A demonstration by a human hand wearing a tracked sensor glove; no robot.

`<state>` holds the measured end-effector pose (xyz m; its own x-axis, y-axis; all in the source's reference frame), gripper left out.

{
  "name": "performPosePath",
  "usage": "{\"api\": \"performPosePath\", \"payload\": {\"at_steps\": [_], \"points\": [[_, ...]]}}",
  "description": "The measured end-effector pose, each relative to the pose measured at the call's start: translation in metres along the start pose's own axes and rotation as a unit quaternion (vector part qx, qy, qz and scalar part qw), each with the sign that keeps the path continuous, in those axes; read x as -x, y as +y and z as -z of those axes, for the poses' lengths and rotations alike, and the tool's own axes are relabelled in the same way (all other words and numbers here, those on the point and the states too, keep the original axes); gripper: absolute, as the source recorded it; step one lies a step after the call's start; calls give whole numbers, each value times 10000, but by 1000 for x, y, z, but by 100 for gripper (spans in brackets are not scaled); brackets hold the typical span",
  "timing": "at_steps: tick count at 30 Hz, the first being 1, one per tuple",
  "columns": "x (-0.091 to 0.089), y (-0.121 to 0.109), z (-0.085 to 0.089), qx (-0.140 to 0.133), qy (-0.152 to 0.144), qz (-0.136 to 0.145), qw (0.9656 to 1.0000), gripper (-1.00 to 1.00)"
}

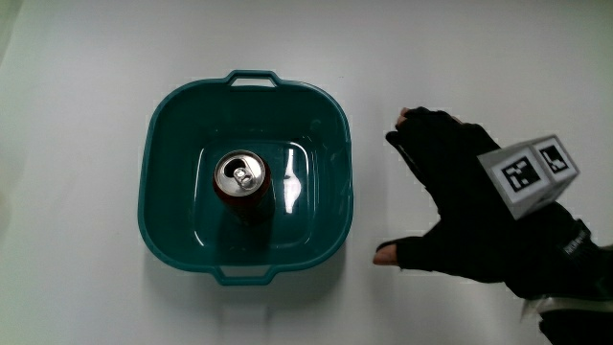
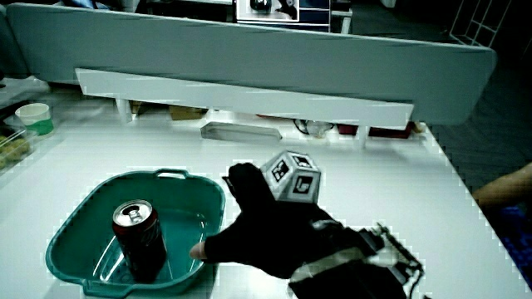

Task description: Pick cola from plate

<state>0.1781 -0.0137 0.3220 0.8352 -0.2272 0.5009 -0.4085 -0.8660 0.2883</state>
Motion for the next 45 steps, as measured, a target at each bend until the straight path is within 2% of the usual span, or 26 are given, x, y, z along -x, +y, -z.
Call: {"api": "performPosePath", "payload": {"at_steps": [4,5,7,9,10,12,22,24,25,26,27,28,29,30,31,32,33,34,35,36,40,41,45], "points": [[14,12,2,74,150,-95,9998,0],[14,17,6,134,48,-70,9999,0],[23,24,9,281,11,-96,9996,0],[32,32,11,418,122,-181,9989,0],[32,36,16,441,38,-129,9989,0],[36,43,21,550,161,-186,9982,0],[62,76,45,1045,318,-285,9936,0],[53,89,66,977,-31,-292,9948,0],[58,90,66,936,24,-292,9952,0],[56,96,74,1161,33,-352,9926,0],[63,96,71,992,70,-322,9945,0],[64,100,75,1171,402,-451,9913,0],[57,108,88,1486,677,-376,9859,0],[64,106,81,1110,65,-237,9935,0],[67,107,81,1153,263,-234,9927,0],[67,111,86,1304,260,-335,9905,0],[68,112,87,1247,206,-273,9916,0],[70,114,88,1275,441,-330,9903,0],[71,116,91,1396,343,-341,9890,0],[73,117,91,1352,248,-303,9900,0],[75,124,98,1446,334,-287,9885,0],[76,125,99,1387,301,-250,9896,0],[81,128,103,1437,255,-298,9888,0]]}}
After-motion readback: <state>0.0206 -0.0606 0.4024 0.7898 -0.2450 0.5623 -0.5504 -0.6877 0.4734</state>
